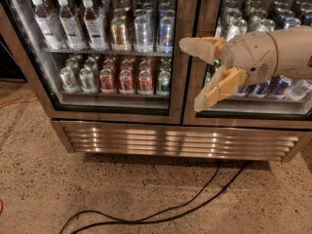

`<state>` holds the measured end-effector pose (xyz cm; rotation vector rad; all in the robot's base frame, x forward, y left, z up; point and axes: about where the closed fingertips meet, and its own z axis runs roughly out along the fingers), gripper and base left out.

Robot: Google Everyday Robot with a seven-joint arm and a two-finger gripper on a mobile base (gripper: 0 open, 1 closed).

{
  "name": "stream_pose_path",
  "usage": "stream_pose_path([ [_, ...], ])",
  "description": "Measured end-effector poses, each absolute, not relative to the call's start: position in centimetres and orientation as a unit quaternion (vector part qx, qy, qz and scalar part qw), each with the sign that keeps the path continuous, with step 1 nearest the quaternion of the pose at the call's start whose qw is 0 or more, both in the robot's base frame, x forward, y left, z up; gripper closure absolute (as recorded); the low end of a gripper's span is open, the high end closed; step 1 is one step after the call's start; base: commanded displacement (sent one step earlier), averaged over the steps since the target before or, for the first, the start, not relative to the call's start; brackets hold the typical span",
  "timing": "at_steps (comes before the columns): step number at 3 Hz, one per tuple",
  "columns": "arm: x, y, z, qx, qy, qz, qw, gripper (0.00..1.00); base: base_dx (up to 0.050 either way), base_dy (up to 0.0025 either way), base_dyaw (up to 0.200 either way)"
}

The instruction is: Open left fridge door

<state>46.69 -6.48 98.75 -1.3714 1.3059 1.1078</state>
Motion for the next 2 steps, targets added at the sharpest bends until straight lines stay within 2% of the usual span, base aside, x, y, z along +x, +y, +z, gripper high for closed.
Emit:
stream_pose_path([
  [2, 47.16, -5.96, 99.79, -0.465, 0.522, 0.481, 0.528, 0.0, 0.0, 0.0, 0.0],
])
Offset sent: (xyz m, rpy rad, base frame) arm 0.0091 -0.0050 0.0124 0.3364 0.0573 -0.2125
